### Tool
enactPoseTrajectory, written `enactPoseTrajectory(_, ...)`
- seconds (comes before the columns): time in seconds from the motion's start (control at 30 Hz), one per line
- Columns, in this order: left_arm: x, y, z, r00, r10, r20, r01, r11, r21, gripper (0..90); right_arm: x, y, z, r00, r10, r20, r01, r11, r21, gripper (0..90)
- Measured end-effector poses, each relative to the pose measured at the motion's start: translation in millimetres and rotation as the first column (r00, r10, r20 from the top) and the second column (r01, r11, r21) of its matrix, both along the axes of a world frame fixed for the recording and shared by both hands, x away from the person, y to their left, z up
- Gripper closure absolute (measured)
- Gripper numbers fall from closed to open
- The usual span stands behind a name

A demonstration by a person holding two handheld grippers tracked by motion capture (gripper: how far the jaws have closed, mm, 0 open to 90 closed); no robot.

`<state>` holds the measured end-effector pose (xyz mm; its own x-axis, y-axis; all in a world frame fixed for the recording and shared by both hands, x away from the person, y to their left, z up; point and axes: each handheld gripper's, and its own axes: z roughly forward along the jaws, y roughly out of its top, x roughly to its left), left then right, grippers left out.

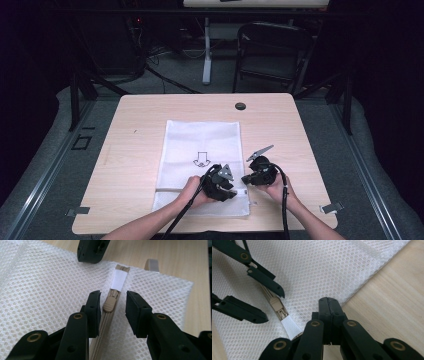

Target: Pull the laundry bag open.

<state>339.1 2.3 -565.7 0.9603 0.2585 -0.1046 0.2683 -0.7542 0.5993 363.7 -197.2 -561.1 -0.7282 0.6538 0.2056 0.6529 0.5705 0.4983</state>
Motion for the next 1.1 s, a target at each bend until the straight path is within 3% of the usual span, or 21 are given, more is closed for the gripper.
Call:
enactPoseTrajectory(0.07, 0.9, 0.8, -0.8, 1.0, 0.001, 0.009, -0.001, 1.0, 0.004, 70.0, -1.0, 0.4, 1.5, 0.9999, 0.008, 0.01, -0.008, 1.0, -0.016, 90.0)
enactPoseTrajectory(0.17, 2.1, 2.0, -1.5, 1.0, -0.001, 0.007, 0.001, 1.0, -0.006, 76.7, -5.5, -0.9, 8.1, 0.9997, 0.025, 0.005, -0.025, 1.0, 0.009, 90.0)
enactPoseTrajectory(0.23, 0.8, 1.5, -1.1, 0.9996, -0.011, 0.026, 0.011, 0.9999, 0.001, 78.6, -11.1, 0.7, 10.6, 0.999, 0.043, -0.013, -0.042, 0.999, 0.014, 90.0)
enactPoseTrajectory(0.37, -0.7, 0.0, 0.9, 0.9981, -0.029, 0.053, 0.029, 0.9995, 0.009, 79.8, -17.6, 7.4, 5.8, 0.9956, 0.074, -0.058, -0.074, 0.997, -0.009, 90.0)
enactPoseTrajectory(0.4, -0.6, 0.1, 1.7, 0.9984, -0.033, 0.045, 0.033, 0.9994, 0.0, 80.4, -17.4, 8.1, 4.5, 0.9955, 0.072, -0.061, -0.073, 0.997, -0.01, 90.0)
enactPoseTrajectory(0.57, -1.2, -1.7, 1.6, 0.9985, -0.03, 0.047, 0.03, 0.9995, 0.008, 81.1, -17.9, 10.4, 0.8, 0.997, 0.05, -0.06, -0.049, 0.999, 0.015, 90.0)
enactPoseTrajectory(0.63, -1.0, -1.5, 1.4, 0.9991, -0.02, 0.037, 0.021, 0.9998, -0.006, 81.2, -17.1, 9.8, 1.9, 0.9962, 0.066, -0.057, -0.067, 0.998, -0.01, 90.0)
enactPoseTrajectory(0.9, 0.0, -4.6, -2.6, 0.9998, -0.015, 0.015, 0.015, 0.9998, -0.009, 80.5, -18.1, 10.0, 1.1, 0.9969, 0.057, -0.054, -0.057, 0.998, 0.003, 90.0)
enactPoseTrajectory(1.1, -1.7, -6.1, -1.9, 0.9988, -0.026, 0.042, 0.026, 0.9996, 0.005, 82.3, -17.2, 9.8, 2.7, 0.995, 0.084, -0.053, -0.086, 0.996, -0.027, 90.0)
